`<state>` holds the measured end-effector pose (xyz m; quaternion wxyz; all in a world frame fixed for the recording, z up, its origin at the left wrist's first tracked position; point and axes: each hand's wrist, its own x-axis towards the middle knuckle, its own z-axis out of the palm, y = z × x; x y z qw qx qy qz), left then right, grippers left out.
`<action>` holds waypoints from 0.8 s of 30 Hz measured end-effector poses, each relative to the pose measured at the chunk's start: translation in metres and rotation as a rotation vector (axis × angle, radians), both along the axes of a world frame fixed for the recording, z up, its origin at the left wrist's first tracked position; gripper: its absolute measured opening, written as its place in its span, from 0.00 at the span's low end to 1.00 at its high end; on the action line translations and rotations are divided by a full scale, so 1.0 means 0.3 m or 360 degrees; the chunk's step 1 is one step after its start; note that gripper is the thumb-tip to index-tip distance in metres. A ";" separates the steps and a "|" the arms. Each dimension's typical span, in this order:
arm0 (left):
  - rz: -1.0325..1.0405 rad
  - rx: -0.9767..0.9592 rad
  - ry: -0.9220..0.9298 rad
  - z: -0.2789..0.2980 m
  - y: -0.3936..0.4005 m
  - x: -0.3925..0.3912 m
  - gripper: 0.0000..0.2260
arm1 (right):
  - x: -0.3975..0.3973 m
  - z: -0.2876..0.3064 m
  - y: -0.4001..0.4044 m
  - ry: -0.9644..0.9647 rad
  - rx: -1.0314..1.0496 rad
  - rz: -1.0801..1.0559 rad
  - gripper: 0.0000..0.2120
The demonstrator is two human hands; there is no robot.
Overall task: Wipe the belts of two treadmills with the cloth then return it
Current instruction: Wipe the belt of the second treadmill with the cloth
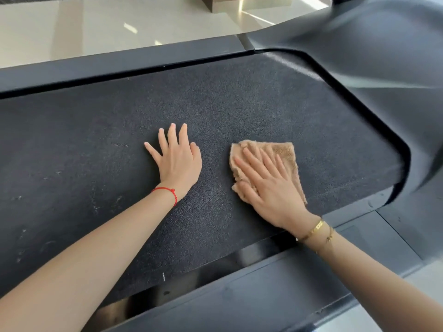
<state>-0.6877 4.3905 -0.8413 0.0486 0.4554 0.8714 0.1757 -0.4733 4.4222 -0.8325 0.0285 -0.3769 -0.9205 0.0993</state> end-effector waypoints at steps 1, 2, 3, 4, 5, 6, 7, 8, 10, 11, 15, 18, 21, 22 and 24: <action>0.0019 -0.0008 0.0007 -0.003 0.007 0.010 0.24 | 0.003 -0.001 -0.022 -0.0006 0.0015 0.0111 0.26; 0.0035 -0.0016 0.0020 -0.006 0.013 0.018 0.24 | 0.012 -0.003 -0.039 -0.0001 0.0025 0.0227 0.26; 0.0052 -0.0023 0.0031 -0.009 0.020 0.024 0.24 | 0.026 -0.005 -0.049 0.0014 0.0012 0.0329 0.26; 0.0068 -0.0032 0.0039 -0.012 0.026 0.028 0.24 | 0.042 -0.005 -0.046 0.0039 -0.0022 0.0407 0.27; 0.0085 -0.0039 0.0042 -0.015 0.033 0.033 0.23 | 0.058 -0.004 -0.027 0.0057 -0.0060 0.0464 0.27; 0.0104 -0.0042 0.0044 -0.019 0.039 0.036 0.23 | 0.072 -0.005 0.000 0.0057 -0.0083 0.0502 0.27; 0.0119 -0.0045 0.0047 -0.024 0.047 0.040 0.24 | 0.084 -0.008 0.034 0.0047 -0.0080 0.0515 0.27; 0.0129 -0.0048 0.0054 -0.027 0.056 0.043 0.24 | 0.096 -0.012 0.076 0.0036 -0.0054 0.0496 0.27; 0.0145 -0.0061 0.0074 -0.032 0.075 0.047 0.24 | 0.116 -0.014 0.191 0.0021 0.0003 0.0365 0.27; 0.0151 -0.0071 0.0081 -0.033 0.082 0.047 0.24 | 0.123 -0.015 0.260 0.0014 0.0018 0.0267 0.27; 0.0164 -0.0088 0.0130 -0.039 0.098 0.051 0.25 | 0.081 -0.010 0.518 0.0010 0.0030 -0.0152 0.27; 0.0181 -0.0087 0.0176 -0.039 0.098 0.059 0.25 | -0.020 -0.015 0.572 0.0049 0.0000 -0.0216 0.26; 0.0195 -0.0084 0.0188 -0.037 0.095 0.062 0.25 | -0.127 -0.028 0.495 0.0037 0.0019 0.0118 0.25; 0.0204 -0.0087 0.0196 -0.037 0.094 0.061 0.25 | -0.159 -0.033 0.457 0.0042 0.0043 0.0277 0.25; 0.0216 -0.0105 0.0217 -0.037 0.092 0.057 0.25 | -0.203 -0.041 0.402 0.0063 0.0045 0.0522 0.26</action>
